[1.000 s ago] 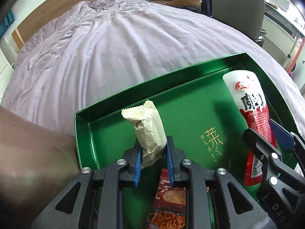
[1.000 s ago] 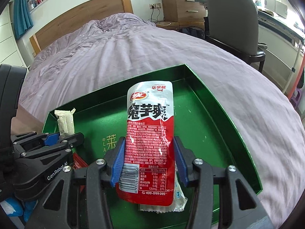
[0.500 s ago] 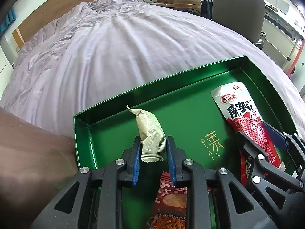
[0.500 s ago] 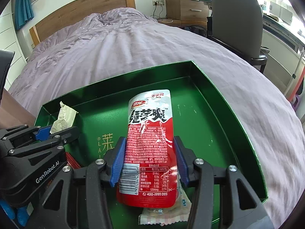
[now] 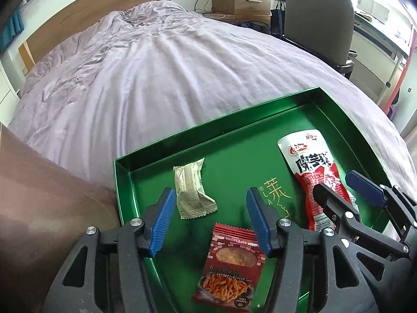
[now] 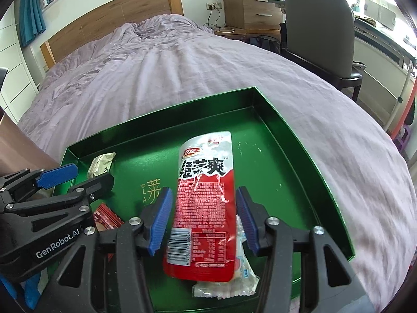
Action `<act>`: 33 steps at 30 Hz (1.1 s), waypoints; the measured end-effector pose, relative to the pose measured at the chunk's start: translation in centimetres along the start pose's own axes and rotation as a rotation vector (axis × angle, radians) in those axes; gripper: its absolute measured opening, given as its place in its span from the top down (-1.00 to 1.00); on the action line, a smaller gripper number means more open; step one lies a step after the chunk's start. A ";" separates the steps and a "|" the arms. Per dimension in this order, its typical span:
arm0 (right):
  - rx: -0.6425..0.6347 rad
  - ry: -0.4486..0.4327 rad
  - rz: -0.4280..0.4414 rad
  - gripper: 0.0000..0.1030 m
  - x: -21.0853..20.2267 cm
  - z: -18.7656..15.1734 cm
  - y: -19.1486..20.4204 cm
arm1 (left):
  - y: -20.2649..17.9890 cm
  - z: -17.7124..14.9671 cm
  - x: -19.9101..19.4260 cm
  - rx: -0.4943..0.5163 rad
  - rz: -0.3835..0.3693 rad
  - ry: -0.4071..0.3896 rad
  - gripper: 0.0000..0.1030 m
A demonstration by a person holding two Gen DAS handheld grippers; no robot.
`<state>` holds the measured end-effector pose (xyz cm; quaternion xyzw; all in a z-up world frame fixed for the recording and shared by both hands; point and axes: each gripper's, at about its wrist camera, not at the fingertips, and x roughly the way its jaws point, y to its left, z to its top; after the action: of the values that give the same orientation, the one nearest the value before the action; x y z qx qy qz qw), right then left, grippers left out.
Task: Organize snacks
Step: 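Open both tools to drop the bar and stick pack into the tray, then withdraw both tools from the tray back over the remaining snacks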
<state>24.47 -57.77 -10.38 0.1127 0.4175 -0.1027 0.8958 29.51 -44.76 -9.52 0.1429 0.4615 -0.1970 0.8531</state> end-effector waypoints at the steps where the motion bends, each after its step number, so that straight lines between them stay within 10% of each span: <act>1: -0.001 -0.005 -0.004 -1.00 -0.4 0.0 0.0 | -0.1 0.0 -0.3 0.004 -0.001 -0.003 -0.01; 33: 0.042 -0.090 0.002 -1.00 -17.2 -5.4 3.5 | 4.7 -11.5 -15.7 -0.043 -0.040 -0.095 -0.05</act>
<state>10.68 -51.39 -0.08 0.1271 0.3744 -0.1155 0.9112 15.51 -32.55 -2.07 0.1056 0.4273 -0.2107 0.8728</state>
